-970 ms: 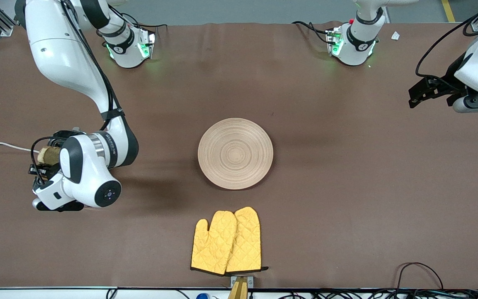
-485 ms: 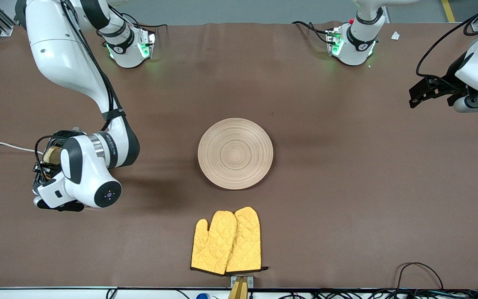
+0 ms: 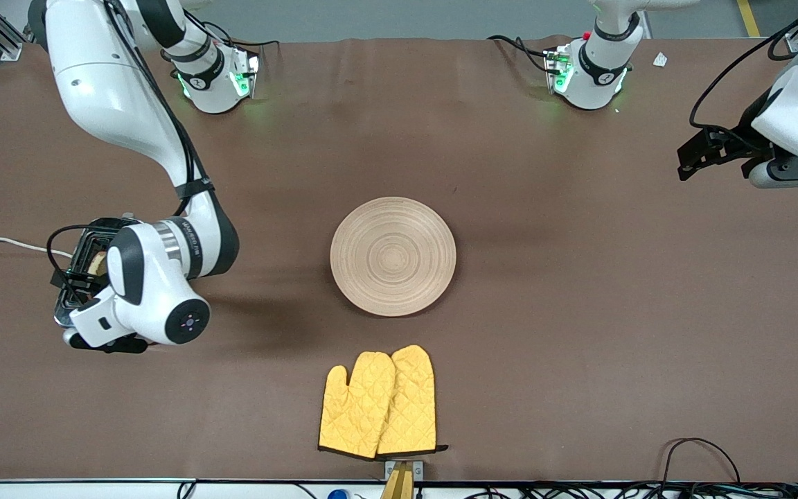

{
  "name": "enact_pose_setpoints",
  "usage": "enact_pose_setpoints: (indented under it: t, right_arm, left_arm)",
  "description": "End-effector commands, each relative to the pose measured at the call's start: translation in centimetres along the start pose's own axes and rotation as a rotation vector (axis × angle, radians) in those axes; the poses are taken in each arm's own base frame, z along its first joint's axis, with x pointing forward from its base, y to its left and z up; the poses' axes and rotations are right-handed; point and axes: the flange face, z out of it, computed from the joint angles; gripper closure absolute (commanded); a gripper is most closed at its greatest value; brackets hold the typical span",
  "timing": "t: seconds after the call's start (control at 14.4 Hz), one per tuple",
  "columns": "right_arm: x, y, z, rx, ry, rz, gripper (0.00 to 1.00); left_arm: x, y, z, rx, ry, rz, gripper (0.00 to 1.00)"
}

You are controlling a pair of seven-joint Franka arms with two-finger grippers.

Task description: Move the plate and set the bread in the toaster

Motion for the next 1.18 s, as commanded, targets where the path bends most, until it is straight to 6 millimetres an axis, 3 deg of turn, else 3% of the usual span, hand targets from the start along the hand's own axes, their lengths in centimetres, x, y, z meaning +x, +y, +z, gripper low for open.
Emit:
enact_pose_setpoints:
  t: [0.0,0.07,0.21,0.35,0.62,0.76,0.97,1.11]
  right_arm:
    - [-2.1,-0.7,-3.5,0.026,0.02,-0.012,0.0]
    - [-2.5,-0.9,-3.9,0.079,0.004,-0.023,0.0]
    - [-3.0,1.5,-5.6,0.21,-0.016,-0.004,0.0]
    - [-4.9,6.5,-7.5,0.333,-0.026,0.025,0.0]
    - [-7.3,15.3,-7.4,0.659,-0.142,0.137,0.0]
    - [-8.4,19.4,-7.6,0.729,-0.118,0.171,0.0]
    - [-9.2,26.4,-5.9,0.904,-0.068,0.207,0.0]
    - [-9.5,29.8,-4.3,0.957,0.007,0.141,0.0]
  left_arm:
    - [0.4,0.3,-0.3,0.017,0.003,-0.006,0.0]
    - [0.8,0.3,0.2,0.012,-0.005,-0.007,0.0]
    - [2.8,0.6,0.9,-0.002,-0.003,0.008,0.0]
    - [3.8,0.8,1.5,-0.007,-0.011,0.011,0.0]
    - [4.1,0.8,2.2,-0.005,-0.02,0.01,0.0]
    - [4.2,0.5,2.3,0.001,-0.022,0.005,0.0]
    - [4.3,-0.2,2.3,0.001,-0.021,-0.004,0.0]
    - [4.3,-0.4,2.2,0.004,-0.02,-0.005,0.0]
